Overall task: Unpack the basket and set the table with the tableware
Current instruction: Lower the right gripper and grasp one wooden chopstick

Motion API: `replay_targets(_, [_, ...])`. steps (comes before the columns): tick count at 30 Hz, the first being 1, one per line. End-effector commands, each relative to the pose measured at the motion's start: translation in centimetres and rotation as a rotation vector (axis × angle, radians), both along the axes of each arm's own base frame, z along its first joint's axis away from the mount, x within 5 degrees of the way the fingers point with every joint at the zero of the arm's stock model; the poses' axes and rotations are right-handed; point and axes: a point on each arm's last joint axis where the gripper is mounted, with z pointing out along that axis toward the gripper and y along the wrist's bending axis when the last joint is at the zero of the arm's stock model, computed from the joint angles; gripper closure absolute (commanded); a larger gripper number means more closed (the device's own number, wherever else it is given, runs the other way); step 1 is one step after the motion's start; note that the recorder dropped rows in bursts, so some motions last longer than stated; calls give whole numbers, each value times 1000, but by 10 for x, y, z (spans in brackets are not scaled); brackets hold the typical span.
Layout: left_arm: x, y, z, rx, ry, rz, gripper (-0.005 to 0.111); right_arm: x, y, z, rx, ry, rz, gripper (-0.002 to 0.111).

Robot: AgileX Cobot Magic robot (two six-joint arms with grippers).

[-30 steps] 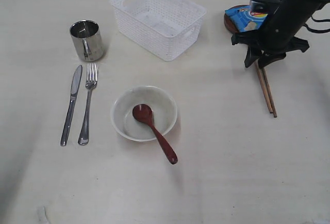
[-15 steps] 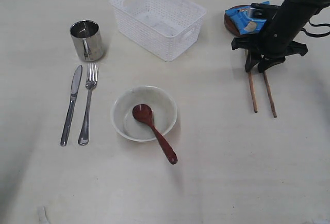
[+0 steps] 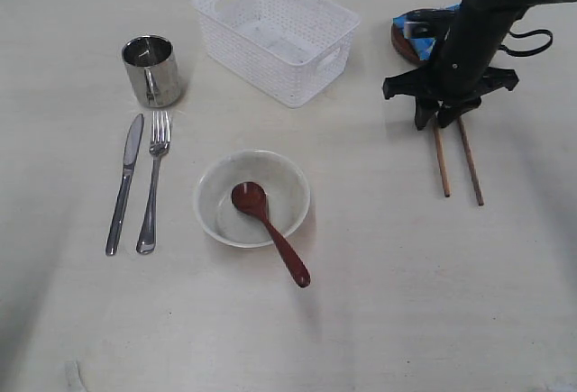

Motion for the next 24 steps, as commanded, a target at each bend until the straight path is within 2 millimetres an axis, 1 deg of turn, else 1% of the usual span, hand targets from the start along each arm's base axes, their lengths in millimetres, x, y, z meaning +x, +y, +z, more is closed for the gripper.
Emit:
replay_targets(1, [0,0,-1,1,-2,-5,107,-15,8,-31,-188,90,0,82])
replay_targets(4, [0,0,-1,3,-2,-5,107,-17,9,-30,-213,99,27,100])
replay_targets(6, [0,0,-1,3,-2,-5,107,-18,9,-30,-211,118,47,109])
replay_targets(9, [0,0,-1,1,-2,-5,107,-21,11,-29,-186,147,58,109])
replay_targets(12, [0,0,-1,1,-2,-5,107,-22,13,-16,-160,143,55,109])
replay_targets(15, [0,0,-1,1,-2,-5,107,-24,13,10,-148,111,44,109])
replay_targets(20, [0,0,-1,1,-2,-5,107,-31,17,78,-45,-24,30,109])
replay_targets(23, [0,0,-1,1,-2,-5,107,-41,24,117,57,-109,62,109])
replay_targets(24, [0,0,-1,1,-2,-5,107,-44,27,127,89,-130,92,109])
